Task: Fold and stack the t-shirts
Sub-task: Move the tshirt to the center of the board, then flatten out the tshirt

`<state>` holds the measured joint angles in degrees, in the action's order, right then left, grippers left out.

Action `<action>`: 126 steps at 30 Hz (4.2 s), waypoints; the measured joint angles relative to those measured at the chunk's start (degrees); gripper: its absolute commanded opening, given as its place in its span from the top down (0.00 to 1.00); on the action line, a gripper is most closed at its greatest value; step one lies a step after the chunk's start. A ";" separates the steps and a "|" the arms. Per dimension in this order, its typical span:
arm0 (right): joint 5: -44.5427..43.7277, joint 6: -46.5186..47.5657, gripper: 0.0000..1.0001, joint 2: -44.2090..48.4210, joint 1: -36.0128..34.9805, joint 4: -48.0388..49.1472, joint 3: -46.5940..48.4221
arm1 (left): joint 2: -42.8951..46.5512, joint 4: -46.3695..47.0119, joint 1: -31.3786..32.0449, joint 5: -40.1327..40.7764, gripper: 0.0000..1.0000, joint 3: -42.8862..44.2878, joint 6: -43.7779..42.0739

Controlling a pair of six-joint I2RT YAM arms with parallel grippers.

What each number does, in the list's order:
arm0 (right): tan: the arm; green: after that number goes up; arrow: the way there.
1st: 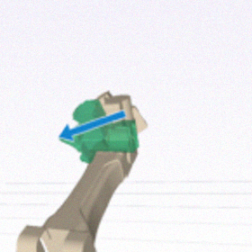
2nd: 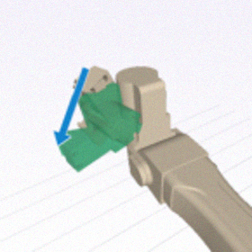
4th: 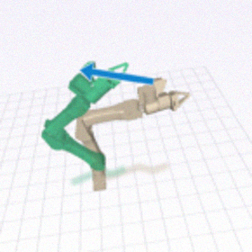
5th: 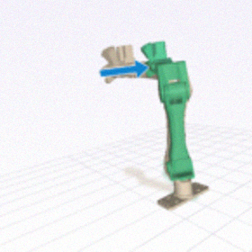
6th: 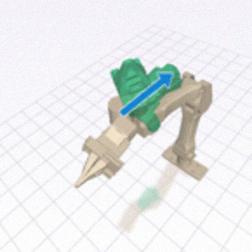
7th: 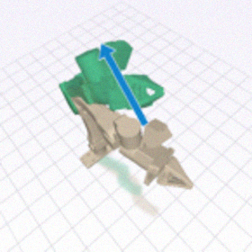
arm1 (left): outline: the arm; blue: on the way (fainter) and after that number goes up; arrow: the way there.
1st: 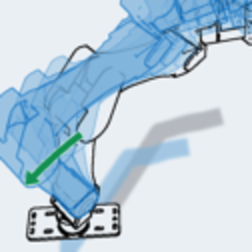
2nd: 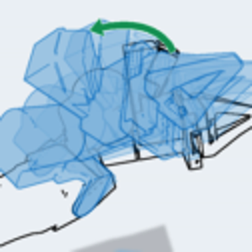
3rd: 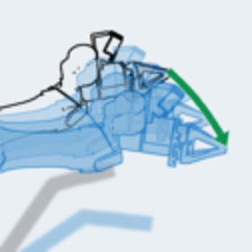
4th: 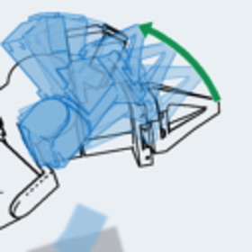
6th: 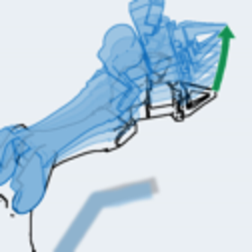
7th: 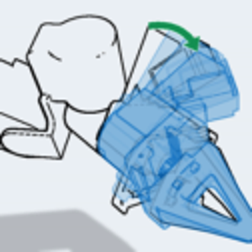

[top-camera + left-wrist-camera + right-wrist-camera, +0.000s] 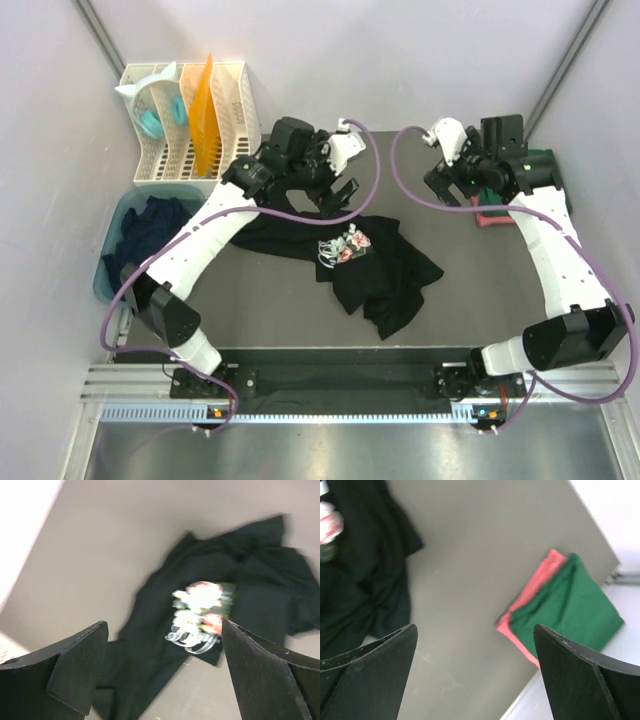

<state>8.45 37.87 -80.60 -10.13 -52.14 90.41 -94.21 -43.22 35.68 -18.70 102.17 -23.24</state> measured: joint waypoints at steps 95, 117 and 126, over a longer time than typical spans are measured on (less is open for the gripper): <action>-11.02 18.80 0.18 -7.45 -33.20 16.72 -12.37 | 15.80 20.31 -22.16 25.49 0.04 -46.60 -5.62; -5.70 12.39 0.53 -29.22 -36.13 17.94 -7.13 | 15.80 19.50 -22.16 25.62 0.04 -46.80 -5.68; -4.20 11.32 0.50 -30.91 -36.26 17.73 -4.87 | 15.80 19.50 -22.16 25.83 0.04 -46.80 -6.05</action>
<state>4.25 49.19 -111.50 -46.39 -34.41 85.54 -78.41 -23.73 13.52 7.14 55.37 -29.30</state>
